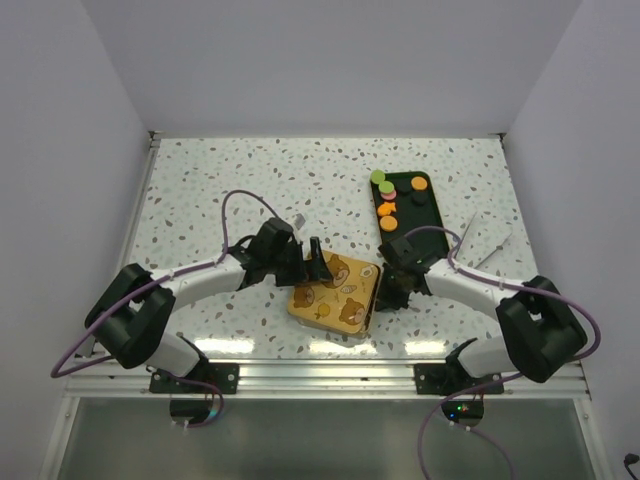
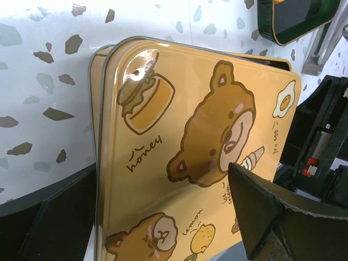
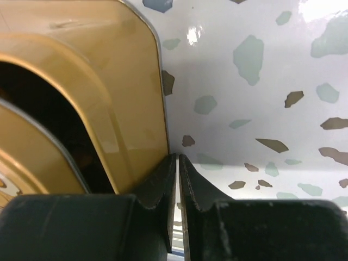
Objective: Pack the cookies
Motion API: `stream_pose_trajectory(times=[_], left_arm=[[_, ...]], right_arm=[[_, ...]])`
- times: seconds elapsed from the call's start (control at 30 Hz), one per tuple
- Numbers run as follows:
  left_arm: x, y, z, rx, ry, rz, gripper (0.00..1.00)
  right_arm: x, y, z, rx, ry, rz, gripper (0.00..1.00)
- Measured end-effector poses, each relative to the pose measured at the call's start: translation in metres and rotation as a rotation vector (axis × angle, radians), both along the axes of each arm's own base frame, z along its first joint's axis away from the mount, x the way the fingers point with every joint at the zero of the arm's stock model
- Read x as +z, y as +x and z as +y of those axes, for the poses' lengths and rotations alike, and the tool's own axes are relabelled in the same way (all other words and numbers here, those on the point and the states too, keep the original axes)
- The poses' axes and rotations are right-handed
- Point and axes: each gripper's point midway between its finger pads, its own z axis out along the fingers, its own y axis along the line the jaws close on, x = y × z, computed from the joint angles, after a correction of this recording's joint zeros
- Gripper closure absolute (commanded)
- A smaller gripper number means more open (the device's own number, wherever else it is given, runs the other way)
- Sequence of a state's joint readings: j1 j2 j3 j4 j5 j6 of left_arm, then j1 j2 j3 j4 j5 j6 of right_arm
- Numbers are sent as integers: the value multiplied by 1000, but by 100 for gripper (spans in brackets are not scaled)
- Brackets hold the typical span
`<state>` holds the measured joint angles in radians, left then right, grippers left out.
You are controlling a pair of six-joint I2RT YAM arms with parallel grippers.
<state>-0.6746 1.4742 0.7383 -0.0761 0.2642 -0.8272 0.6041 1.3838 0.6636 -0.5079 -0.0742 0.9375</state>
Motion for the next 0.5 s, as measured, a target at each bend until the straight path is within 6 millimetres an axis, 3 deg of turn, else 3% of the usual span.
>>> stream_pose_trajectory(times=[0.5], left_arm=[[-8, 5, 16, 66, 98, 11, 0]], right_arm=[[-2, 3, 26, -67, 137, 3, 89]])
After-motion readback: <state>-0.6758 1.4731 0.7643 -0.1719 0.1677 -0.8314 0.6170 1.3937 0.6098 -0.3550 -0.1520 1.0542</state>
